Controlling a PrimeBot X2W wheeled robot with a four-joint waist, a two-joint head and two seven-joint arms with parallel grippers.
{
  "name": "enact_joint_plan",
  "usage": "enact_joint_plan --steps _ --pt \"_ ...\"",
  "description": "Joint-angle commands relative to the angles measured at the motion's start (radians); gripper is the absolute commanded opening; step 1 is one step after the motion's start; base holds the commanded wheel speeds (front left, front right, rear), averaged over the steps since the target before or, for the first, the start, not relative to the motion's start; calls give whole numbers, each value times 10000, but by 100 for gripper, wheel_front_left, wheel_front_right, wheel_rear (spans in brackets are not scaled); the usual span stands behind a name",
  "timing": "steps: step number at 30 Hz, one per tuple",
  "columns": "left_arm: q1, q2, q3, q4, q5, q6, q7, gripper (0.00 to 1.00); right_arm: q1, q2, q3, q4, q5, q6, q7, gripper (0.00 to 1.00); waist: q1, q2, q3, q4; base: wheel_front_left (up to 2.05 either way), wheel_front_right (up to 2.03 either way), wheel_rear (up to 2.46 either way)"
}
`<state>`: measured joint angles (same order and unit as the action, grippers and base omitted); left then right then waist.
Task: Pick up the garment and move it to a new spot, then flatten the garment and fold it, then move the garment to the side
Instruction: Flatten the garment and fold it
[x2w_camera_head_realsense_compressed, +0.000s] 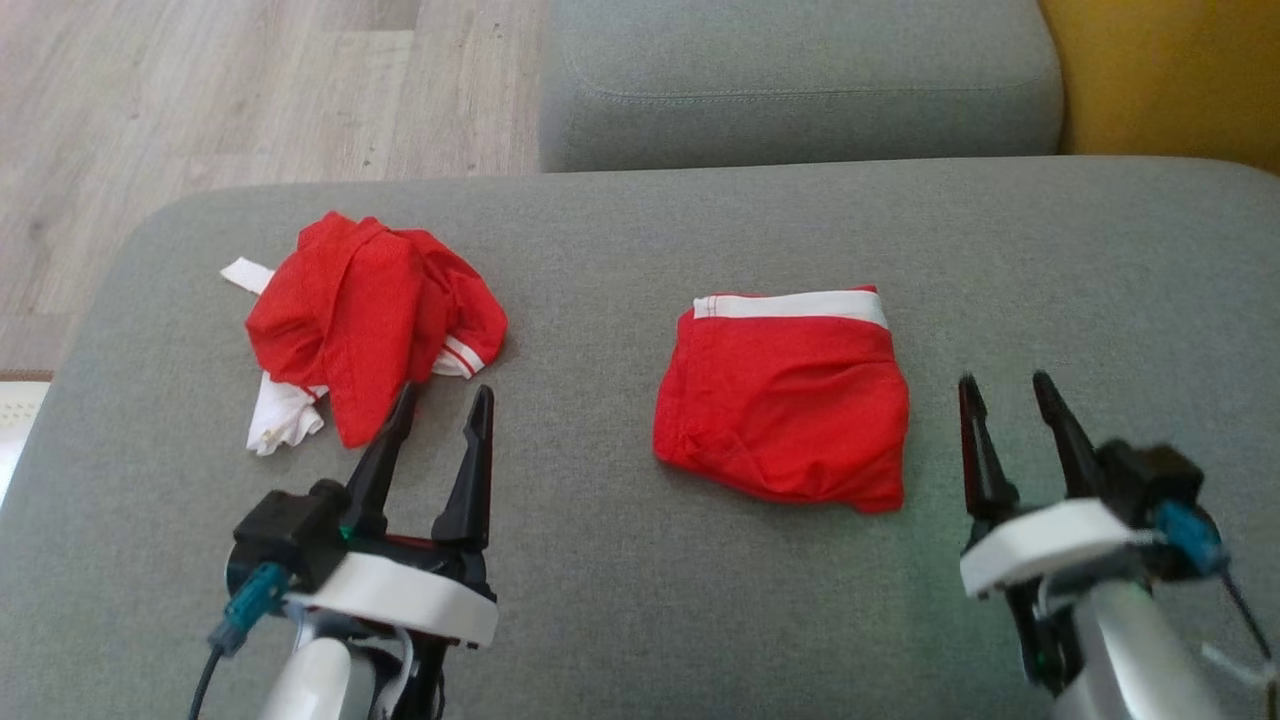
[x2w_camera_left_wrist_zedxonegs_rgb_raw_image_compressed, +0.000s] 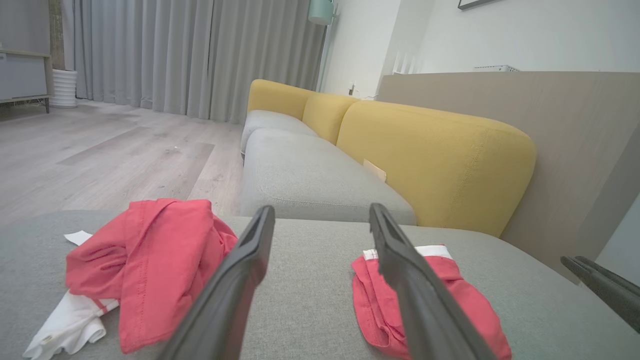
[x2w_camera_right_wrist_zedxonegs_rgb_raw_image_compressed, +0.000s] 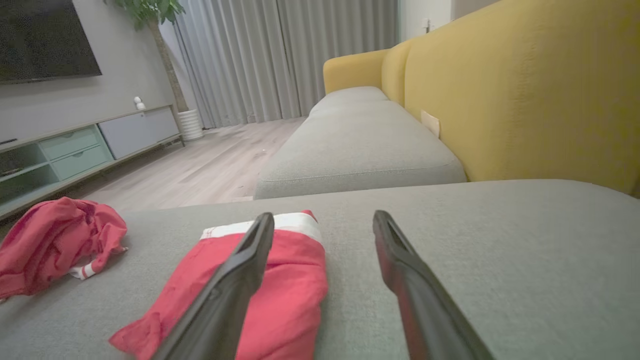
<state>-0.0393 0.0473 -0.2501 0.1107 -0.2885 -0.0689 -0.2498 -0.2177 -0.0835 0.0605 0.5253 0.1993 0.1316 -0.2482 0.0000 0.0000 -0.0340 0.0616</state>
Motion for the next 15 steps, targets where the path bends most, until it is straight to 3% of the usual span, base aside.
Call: enact_joint_plan --steps 1,5,15 --pt "-203 29 392 -439 201 80 -120 100 246 222 -88 -849 -483 -9 -133 100 0 0 -4 -38 0 0 0" --pt "-105 29 442 -547 294 153 -120 100 756 312 -260 -1421 -883 -9 -133 100 0 0 11 -106 0 0 0" --pt "30 29 396 -642 380 243 -120 100 1172 330 -168 -2029 -418 -9 -134 100 0 0 120 -199 0 0 0"
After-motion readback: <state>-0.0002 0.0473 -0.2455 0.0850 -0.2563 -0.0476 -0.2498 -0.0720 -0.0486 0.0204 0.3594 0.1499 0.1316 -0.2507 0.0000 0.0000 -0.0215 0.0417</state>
